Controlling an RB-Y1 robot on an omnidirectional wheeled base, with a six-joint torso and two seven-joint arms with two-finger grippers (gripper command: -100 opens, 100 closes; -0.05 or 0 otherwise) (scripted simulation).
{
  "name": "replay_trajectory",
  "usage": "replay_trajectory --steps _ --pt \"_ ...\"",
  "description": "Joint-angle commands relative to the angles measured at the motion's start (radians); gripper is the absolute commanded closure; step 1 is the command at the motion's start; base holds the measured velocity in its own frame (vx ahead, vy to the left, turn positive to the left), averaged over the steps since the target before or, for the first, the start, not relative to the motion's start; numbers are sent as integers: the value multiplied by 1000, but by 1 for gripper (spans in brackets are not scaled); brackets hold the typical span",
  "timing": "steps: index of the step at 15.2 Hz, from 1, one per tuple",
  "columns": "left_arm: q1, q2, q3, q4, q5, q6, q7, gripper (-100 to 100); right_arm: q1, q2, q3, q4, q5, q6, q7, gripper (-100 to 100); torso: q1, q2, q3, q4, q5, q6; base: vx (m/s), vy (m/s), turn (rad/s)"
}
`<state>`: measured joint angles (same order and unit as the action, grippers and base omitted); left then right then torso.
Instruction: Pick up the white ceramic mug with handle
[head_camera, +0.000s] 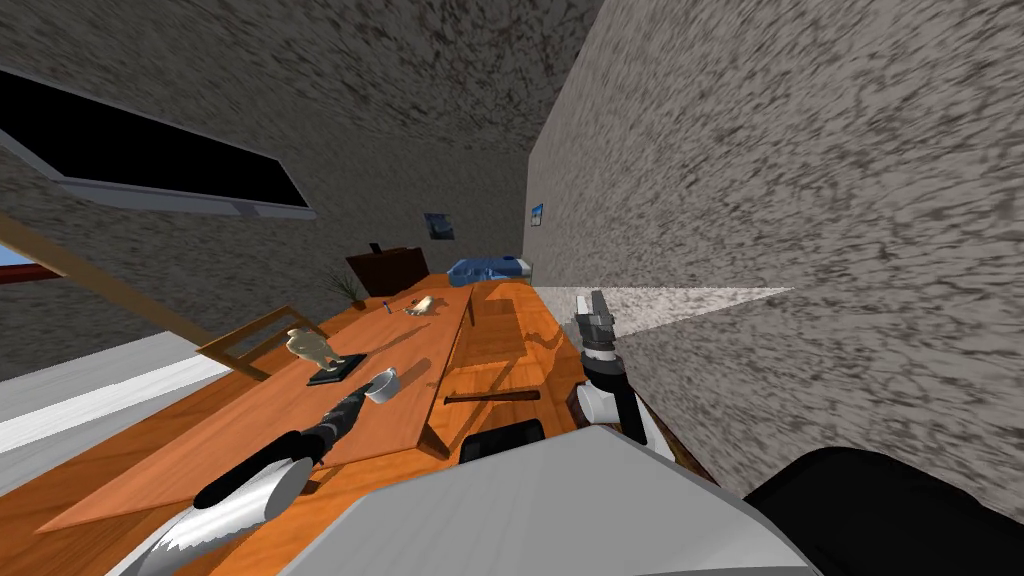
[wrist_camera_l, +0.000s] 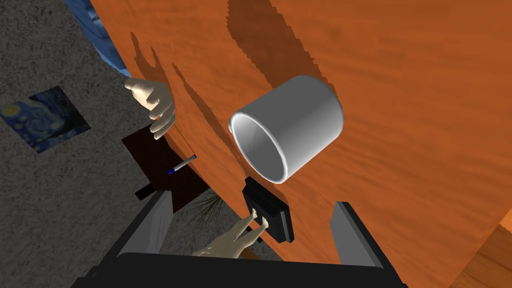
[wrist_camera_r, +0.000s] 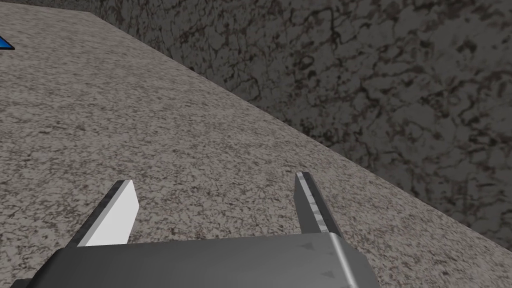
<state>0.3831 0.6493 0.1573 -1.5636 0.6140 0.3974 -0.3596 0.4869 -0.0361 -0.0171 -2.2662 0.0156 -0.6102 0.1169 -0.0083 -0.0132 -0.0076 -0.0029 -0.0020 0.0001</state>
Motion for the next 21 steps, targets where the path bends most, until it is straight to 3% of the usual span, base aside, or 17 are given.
replay_trajectory --steps 1,2,3,6,7,8,9,11,12,13,14,16,17,19,20,21 --pt "-10 22 -3 50 27 19 -8 -100 0 0 0 0 0 0 0 0 0 0 0 0 0 0 122 -73 16" --pt "-10 22 -3 57 27 19 -8 -100 0 0 0 0 0 0 0 0 2 2 1 0 0 0 62 -28 3" --pt "-14 46 7 83 65 66 -21 -100 0 0 0 0 0 0 0 0 4 5 3 1 1 0 87 -28 1" --pt "-14 46 7 108 65 66 -21 -100 0 0 0 0 0 0 0 0 5 5 3 1 1 0 96 -39 7" --pt "-18 69 17 144 101 112 -34 -100 0 0 0 0 0 0 0 0 6 7 4 1 1 0 102 -52 3" --pt "-18 69 17 158 101 112 -34 -100 0 0 0 0 0 0 0 0 5 6 3 1 1 0 133 -61 16" --pt "-21 91 27 184 138 146 -47 -100 0 0 0 0 0 0 0 0 5 5 3 1 1 0 159 -70 20" --pt "-21 91 27 209 138 158 -47 -100 0 0 0 0 0 0 0 0 3 2 1 0 1 0 153 -74 13" --pt "-24 112 36 254 173 190 -59 -100 0 0 0 0 0 0 0 0 4 2 1 0 1 0 155 -52 17" --pt "-24 112 36 258 173 203 -59 -100 0 0 0 0 0 0 0 0 4 2 1 0 1 0 175 -50 13" --pt "-27 131 44 295 207 229 -71 -100 0 0 0 0 0 0 0 0 5 1 1 0 1 0 192 -68 16" --pt "-27 131 44 306 207 247 -71 -100 0 0 0 0 0 0 0 0 4 -1 -1 0 1 0 174 -49 16" --pt "-29 150 53 334 240 288 -83 -100 0 0 0 0 0 0 0 0 5 1 0 0 1 0 122 -30 -3" --pt "-29 150 53 353 240 289 -83 -100 0 0 0 0 0 0 0 0 6 2 1 0 1 0 123 -25 10" --pt "-31 167 60 382 272 331 -94 -100 0 0 0 0 0 0 0 0 7 3 2 1 1 0 133 -28 18" --pt "-31 167 60 398 272 331 -94 -100 0 0 0 0 0 0 0 0 7 3 2 1 1 0 157 -33 20"
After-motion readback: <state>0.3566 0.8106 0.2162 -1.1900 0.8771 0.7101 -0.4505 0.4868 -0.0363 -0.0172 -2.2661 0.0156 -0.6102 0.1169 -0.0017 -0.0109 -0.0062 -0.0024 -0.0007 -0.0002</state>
